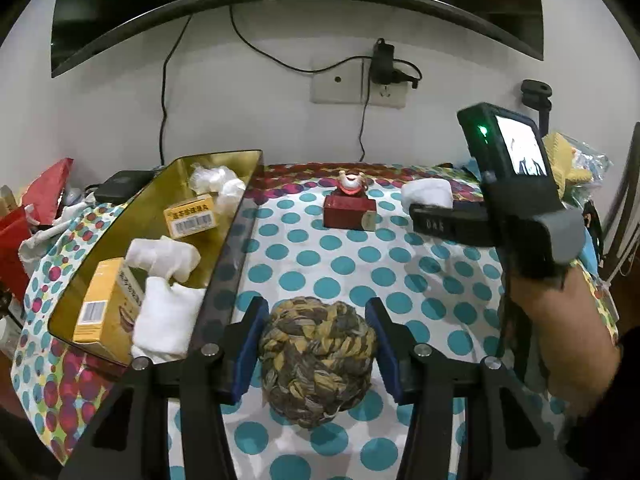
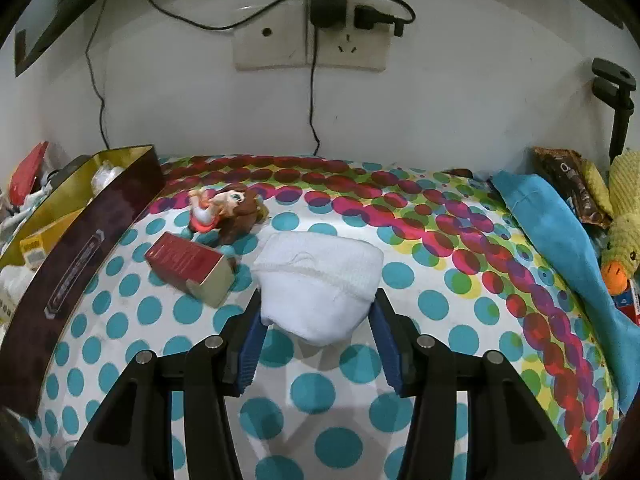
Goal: Organize objects
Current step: 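Lift the braided ball with left while right grasps the white folded sock, then lower the braided ball into the tin and open left while right holds the sock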
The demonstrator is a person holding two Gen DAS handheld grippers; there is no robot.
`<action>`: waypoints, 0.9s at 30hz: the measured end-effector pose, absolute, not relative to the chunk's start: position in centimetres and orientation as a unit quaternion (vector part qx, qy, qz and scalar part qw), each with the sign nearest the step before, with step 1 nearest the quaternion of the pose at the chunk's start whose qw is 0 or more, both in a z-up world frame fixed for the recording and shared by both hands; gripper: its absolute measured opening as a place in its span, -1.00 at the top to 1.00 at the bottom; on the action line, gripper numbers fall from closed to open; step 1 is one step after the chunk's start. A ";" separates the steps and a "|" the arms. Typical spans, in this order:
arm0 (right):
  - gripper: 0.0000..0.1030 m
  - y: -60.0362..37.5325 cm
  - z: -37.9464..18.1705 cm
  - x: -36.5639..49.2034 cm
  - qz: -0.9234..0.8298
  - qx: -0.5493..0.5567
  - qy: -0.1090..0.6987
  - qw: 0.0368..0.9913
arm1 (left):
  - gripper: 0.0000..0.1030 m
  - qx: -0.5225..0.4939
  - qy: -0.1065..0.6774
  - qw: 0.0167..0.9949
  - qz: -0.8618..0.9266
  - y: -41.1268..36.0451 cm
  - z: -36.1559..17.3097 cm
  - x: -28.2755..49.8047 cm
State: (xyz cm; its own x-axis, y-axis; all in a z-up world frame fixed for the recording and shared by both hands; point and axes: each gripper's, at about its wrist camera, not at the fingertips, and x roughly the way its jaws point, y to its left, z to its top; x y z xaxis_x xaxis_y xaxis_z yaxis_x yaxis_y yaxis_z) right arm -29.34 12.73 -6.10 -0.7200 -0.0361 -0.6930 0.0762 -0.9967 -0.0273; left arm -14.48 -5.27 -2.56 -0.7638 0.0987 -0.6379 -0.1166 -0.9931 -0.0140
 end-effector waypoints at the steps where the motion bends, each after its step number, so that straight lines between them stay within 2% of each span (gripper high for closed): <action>1: 0.08 12.4 -6.1 -29.1 -0.927 0.372 0.035 0.033 | 0.00 -0.339 0.015 0.051 0.939 -5.3 -2.4 -14.4; 7: 0.07 11.2 -6.1 -28.6 -0.926 0.369 0.064 0.041 | 0.00 -0.324 0.029 0.018 0.946 -6.5 -0.7 -13.8; 17: 0.04 12.2 -6.4 -28.7 -0.922 0.382 0.032 0.054 | 0.00 -0.327 0.025 -0.065 0.943 -11.7 0.2 -15.0; 27: 0.03 11.7 -6.3 -28.4 -0.921 0.383 0.041 0.061 | 0.00 -0.318 0.041 -0.093 0.943 -13.6 0.6 -16.4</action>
